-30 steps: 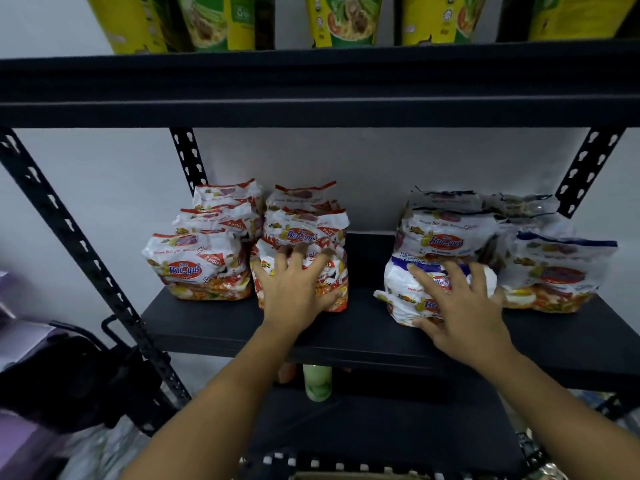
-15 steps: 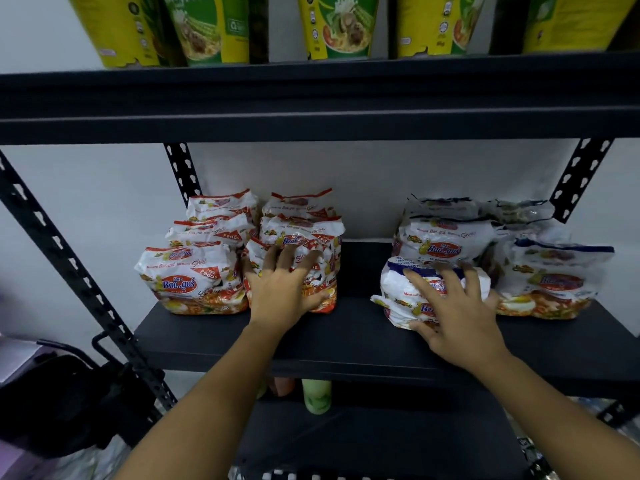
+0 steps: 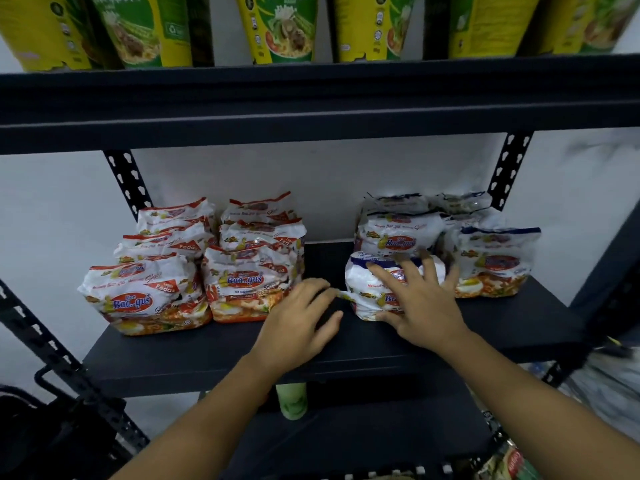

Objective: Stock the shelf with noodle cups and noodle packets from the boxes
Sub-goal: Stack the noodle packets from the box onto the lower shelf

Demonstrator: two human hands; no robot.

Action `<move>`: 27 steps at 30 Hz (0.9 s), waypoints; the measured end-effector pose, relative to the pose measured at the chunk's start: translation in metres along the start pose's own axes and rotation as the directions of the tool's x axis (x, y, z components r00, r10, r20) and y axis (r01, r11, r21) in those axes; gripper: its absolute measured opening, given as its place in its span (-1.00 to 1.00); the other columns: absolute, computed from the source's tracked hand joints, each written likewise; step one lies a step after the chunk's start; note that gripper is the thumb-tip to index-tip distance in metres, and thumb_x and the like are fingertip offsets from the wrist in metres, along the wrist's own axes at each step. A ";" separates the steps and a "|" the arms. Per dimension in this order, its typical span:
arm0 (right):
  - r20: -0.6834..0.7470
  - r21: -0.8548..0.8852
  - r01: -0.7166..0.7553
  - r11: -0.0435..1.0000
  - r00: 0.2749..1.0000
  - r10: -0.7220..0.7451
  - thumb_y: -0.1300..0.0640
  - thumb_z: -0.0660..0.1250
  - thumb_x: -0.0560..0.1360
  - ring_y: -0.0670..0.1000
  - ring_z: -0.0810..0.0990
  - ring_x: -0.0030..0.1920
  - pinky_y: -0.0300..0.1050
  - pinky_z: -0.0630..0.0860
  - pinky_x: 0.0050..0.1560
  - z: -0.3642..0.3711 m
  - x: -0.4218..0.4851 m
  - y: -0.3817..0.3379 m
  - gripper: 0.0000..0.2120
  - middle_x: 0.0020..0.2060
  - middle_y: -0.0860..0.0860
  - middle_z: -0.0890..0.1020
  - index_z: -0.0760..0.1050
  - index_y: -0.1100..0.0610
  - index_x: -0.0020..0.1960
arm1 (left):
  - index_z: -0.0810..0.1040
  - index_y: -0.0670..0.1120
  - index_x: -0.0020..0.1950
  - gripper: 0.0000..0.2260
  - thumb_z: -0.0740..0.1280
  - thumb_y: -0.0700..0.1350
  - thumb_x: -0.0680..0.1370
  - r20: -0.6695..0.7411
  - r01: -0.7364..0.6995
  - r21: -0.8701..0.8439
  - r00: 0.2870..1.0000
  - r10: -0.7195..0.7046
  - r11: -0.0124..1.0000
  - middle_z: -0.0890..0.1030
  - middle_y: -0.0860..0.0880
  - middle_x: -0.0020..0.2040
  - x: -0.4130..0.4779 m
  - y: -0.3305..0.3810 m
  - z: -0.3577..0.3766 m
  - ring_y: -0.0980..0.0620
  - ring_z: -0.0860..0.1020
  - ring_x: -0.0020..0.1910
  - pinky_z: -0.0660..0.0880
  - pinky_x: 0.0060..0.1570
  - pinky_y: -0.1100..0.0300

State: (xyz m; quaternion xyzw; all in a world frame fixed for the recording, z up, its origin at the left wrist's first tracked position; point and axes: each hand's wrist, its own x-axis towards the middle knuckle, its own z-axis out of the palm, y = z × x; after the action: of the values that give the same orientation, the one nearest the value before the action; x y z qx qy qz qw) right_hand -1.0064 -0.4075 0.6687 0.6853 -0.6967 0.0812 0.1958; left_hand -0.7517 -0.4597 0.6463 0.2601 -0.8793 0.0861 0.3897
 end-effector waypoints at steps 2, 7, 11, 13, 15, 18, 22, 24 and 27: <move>-0.021 -0.029 -0.002 1.000 1.000 0.001 -0.42 0.42 0.36 0.34 0.17 0.53 0.60 0.12 0.31 -0.004 -0.003 0.002 -0.08 0.52 0.04 0.34 0.06 -0.32 0.59 | 0.59 -0.13 0.34 -0.65 0.31 0.05 0.66 0.130 0.101 -0.061 0.987 -0.092 0.993 0.56 -0.04 0.27 0.004 0.008 0.015 0.00 0.56 0.22 0.57 0.13 0.08; -0.047 -0.001 -0.027 1.000 0.999 0.027 -0.34 0.48 0.37 0.35 0.22 0.49 0.45 0.22 0.42 0.003 -0.006 0.013 -0.06 0.51 0.13 0.31 0.08 -0.26 0.61 | 0.33 -0.08 0.57 -0.44 0.23 0.20 0.67 0.465 0.352 -0.057 0.838 -0.287 0.934 0.34 -0.01 0.55 0.017 0.007 0.048 0.01 0.41 0.45 0.42 0.36 0.14; -0.025 0.041 -0.040 0.998 0.999 0.041 -0.28 0.50 0.39 0.35 0.18 0.51 0.38 0.22 0.47 0.009 0.001 0.020 -0.06 0.49 0.19 0.25 0.07 -0.25 0.61 | 0.17 -0.04 0.67 -0.35 0.17 0.26 0.67 0.588 0.417 -0.016 0.739 -0.329 0.909 0.19 -0.05 0.65 0.014 0.003 0.061 -0.03 0.15 0.62 0.11 0.59 0.11; -0.018 0.054 -0.051 0.997 0.998 0.052 -0.27 0.50 0.40 0.36 0.12 0.54 0.38 0.17 0.49 0.011 0.005 0.020 -0.07 0.50 0.19 0.24 0.06 -0.25 0.61 | 0.16 -0.01 0.67 -0.35 0.14 0.28 0.67 0.601 0.412 0.003 0.727 -0.331 0.911 0.17 -0.03 0.66 0.013 0.000 0.065 -0.01 0.10 0.64 0.05 0.61 0.10; -0.019 0.062 -0.056 0.997 0.998 0.057 -0.24 0.50 0.41 0.37 0.07 0.56 0.39 0.14 0.51 0.013 0.010 0.020 -0.07 0.51 0.18 0.25 0.06 -0.25 0.61 | 0.19 -0.02 0.67 -0.35 0.12 0.29 0.67 0.603 0.399 0.015 0.728 -0.326 0.917 0.16 -0.03 0.67 0.013 -0.002 0.067 0.01 0.06 0.65 0.01 0.62 0.11; -0.015 0.073 -0.062 0.995 0.998 0.063 -0.21 0.53 0.39 0.39 0.04 0.56 0.42 0.11 0.49 0.017 0.018 0.022 -0.06 0.51 0.20 0.27 0.09 -0.23 0.62 | 0.21 -0.02 0.66 -0.36 0.12 0.29 0.67 0.599 0.398 0.012 0.732 -0.325 0.917 0.16 -0.03 0.67 0.011 -0.003 0.069 0.02 0.06 0.65 0.01 0.62 0.11; 0.001 0.076 -0.059 0.995 0.998 0.059 -0.23 0.53 0.38 0.38 0.00 0.56 0.40 0.15 0.48 0.021 0.032 0.025 -0.04 0.51 0.18 0.23 0.05 -0.27 0.61 | 0.19 0.01 0.66 -0.36 0.10 0.31 0.67 0.594 0.410 0.004 0.733 -0.332 0.912 0.15 0.00 0.67 0.009 -0.003 0.069 0.06 0.05 0.65 0.00 0.62 0.13; 0.015 0.072 -0.042 0.996 0.999 0.041 -0.25 0.49 0.42 0.35 -0.08 0.58 0.38 0.10 0.51 0.025 0.036 0.029 -0.05 0.54 0.17 0.16 -0.03 -0.30 0.61 | 0.19 0.02 0.67 -0.36 0.10 0.31 0.66 0.592 0.416 0.007 0.731 -0.339 0.909 0.14 0.02 0.67 0.009 -0.003 0.070 0.07 0.04 0.65 -0.02 0.61 0.15; 0.038 0.077 -0.022 0.997 0.999 0.019 -0.27 0.42 0.47 0.32 -0.18 0.59 0.36 0.00 0.56 0.029 0.039 0.036 -0.05 0.58 0.16 0.07 -0.15 -0.31 0.61 | 0.18 0.04 0.67 -0.36 0.11 0.32 0.66 0.594 0.420 0.007 0.728 -0.341 0.908 0.13 0.04 0.67 0.010 -0.004 0.070 0.09 0.03 0.64 -0.04 0.61 0.18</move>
State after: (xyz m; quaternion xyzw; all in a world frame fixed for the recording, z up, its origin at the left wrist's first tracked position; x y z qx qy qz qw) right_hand -1.0456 -0.4526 0.6627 0.6867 -0.7035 0.0974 0.1553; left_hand -0.8001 -0.4919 0.6055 0.4230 -0.8869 -0.1359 0.1264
